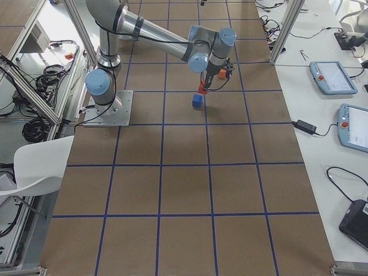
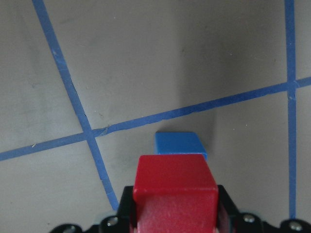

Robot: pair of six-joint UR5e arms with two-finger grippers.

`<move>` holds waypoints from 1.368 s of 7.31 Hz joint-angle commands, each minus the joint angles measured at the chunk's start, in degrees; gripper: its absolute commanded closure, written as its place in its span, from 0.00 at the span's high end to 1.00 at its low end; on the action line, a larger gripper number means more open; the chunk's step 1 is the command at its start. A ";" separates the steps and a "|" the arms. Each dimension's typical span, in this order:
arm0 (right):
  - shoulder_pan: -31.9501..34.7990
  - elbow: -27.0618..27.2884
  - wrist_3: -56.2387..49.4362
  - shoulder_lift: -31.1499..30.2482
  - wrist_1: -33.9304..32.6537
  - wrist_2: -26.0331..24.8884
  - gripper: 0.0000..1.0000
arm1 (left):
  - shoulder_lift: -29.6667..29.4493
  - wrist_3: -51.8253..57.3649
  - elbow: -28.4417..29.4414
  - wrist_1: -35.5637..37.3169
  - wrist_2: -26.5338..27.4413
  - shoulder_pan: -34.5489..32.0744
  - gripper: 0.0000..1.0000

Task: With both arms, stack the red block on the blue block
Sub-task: 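Lift the red cube with the right gripper and carry it over the blue cube, then lower the red cube onto the blue cube and open the right gripper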

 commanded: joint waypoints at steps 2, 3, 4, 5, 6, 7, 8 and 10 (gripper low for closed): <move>-0.58 2.41 0.96 -0.01 -3.90 -0.18 0.00 | -0.20 -0.09 0.00 0.00 -0.15 -0.10 1.00; -0.58 3.20 1.40 -0.09 -3.99 -0.18 0.00 | -0.20 -0.09 0.00 -0.09 -0.24 -0.10 1.00; -0.58 4.51 2.27 -0.10 -4.68 -0.09 0.00 | -0.20 -0.09 0.00 0.00 -0.15 -0.02 1.00; -0.58 5.22 2.54 -0.10 -5.73 -0.18 0.00 | -0.29 -0.09 -0.09 -0.09 -0.24 -0.10 1.00; -0.58 5.31 2.46 -0.10 -5.66 -0.18 0.00 | -0.29 -0.09 -0.09 -0.09 -0.07 -0.10 1.00; -0.58 5.40 2.46 -0.18 -5.74 -0.87 0.00 | -0.37 -0.09 -0.09 -0.09 -0.15 -0.10 1.00; -0.58 5.40 2.46 -0.18 -5.74 -1.93 0.04 | -0.38 -0.09 -0.09 -0.09 -0.15 -0.10 1.00; -0.58 5.66 2.54 -0.18 -5.66 -2.46 0.20 | -0.46 -0.09 -0.09 0.00 -0.06 -0.10 1.00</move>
